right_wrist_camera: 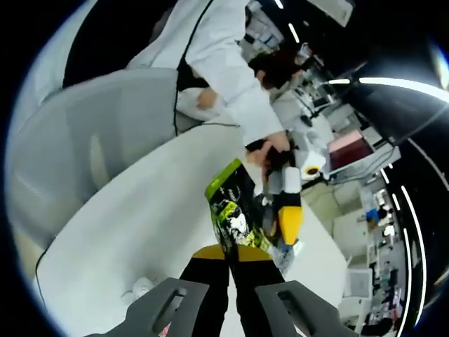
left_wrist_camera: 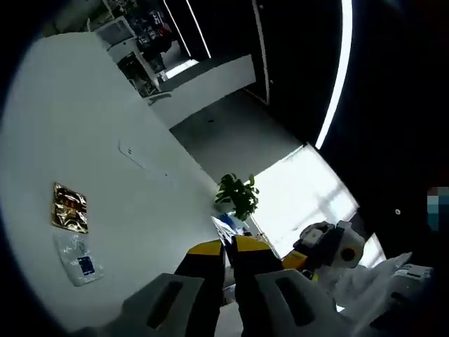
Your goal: Arrange the skincare products in the storage area until every visible bottle or jar stands upright without overlapping.
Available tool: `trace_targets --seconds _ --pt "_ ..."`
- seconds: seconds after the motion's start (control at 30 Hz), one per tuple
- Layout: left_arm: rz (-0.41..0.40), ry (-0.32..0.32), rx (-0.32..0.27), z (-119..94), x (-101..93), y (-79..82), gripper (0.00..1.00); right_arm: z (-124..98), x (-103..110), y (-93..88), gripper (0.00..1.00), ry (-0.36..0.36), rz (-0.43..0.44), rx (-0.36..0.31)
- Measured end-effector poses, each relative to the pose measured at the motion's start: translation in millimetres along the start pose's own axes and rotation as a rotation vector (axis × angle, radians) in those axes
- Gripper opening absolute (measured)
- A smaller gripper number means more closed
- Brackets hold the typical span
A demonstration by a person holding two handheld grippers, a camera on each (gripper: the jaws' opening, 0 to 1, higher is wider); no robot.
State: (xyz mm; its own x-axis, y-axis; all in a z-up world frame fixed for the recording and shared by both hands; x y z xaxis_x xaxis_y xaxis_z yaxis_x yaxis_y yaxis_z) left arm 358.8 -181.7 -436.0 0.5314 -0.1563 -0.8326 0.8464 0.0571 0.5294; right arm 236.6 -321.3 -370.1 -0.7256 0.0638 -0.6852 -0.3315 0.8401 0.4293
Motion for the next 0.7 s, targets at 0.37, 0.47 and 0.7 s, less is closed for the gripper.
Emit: trace_targets --seconds 0.37,0.47,0.7 --pt "0.288 0.173 0.096 -3 1.0 -5.1 0.00 12 22 3.1 0.00 -0.010 0.238 0.187" --pt "0.367 0.202 0.140 -2 -1.4 -11.3 0.00 14 33 5.8 0.00 -0.022 0.326 0.253" --pt "0.507 0.270 0.233 -2 -0.2 -29.9 0.00 18 55 7.6 0.00 -0.097 0.496 0.312"
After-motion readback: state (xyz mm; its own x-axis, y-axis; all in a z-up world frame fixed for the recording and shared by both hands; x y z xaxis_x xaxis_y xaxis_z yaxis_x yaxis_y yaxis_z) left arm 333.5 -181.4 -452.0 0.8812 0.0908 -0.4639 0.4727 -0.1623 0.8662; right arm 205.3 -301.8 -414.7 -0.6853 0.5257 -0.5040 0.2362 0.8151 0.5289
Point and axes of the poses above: the point that each gripper's makers call its tool centre point, and the gripper's own axes: z roughly forward along the fingers, x roughly to its left, y roughly out of its top, the point moved 9 cm from there along -z, roughly backward along the fingers, and after that the axes turned 12 degrees about -y, right-handed, at the moved point
